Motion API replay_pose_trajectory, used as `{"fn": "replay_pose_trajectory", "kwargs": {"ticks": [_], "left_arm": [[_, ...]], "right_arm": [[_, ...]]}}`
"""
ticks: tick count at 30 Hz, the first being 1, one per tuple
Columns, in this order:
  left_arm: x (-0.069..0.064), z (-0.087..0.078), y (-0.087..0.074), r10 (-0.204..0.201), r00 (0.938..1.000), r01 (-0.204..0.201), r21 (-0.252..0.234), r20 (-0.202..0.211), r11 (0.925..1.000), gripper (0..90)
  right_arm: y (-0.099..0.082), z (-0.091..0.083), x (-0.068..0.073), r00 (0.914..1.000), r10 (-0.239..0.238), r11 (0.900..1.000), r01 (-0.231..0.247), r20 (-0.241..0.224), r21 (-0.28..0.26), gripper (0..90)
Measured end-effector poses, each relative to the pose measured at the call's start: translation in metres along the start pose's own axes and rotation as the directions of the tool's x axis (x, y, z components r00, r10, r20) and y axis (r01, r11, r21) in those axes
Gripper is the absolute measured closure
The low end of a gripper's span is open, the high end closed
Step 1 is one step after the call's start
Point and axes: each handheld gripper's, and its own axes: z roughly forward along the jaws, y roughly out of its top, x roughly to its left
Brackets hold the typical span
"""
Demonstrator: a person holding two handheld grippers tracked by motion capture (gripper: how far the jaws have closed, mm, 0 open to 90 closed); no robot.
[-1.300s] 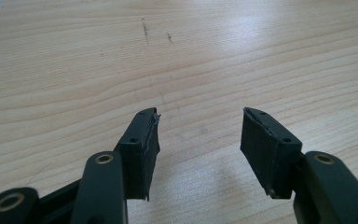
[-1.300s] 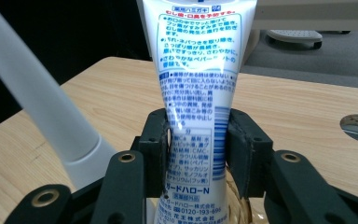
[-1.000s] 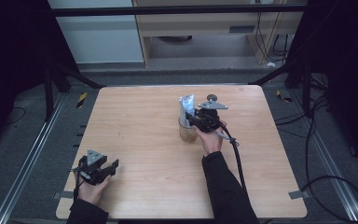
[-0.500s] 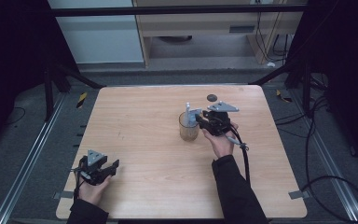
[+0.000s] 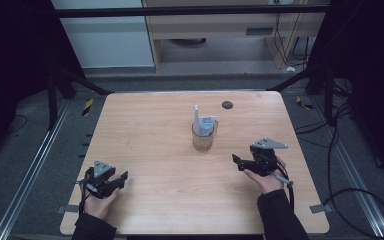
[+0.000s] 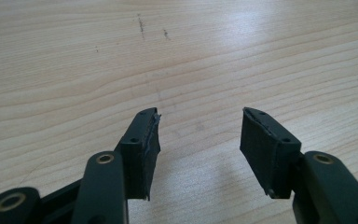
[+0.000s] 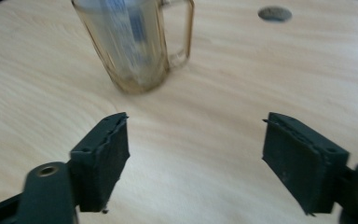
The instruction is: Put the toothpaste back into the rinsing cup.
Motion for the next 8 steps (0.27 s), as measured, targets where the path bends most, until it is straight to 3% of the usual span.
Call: {"fn": "replay_pose_trajectory", "kwargs": {"ticks": [8], "left_arm": [[0.0,0.0,0.0,0.008,0.9999,-0.008,0.005,0.014,1.0,46.1]], "right_arm": [[-0.032,-0.012,-0.013,0.9993,-0.01,0.9976,0.007,0.036,0.069,12.8]]}}
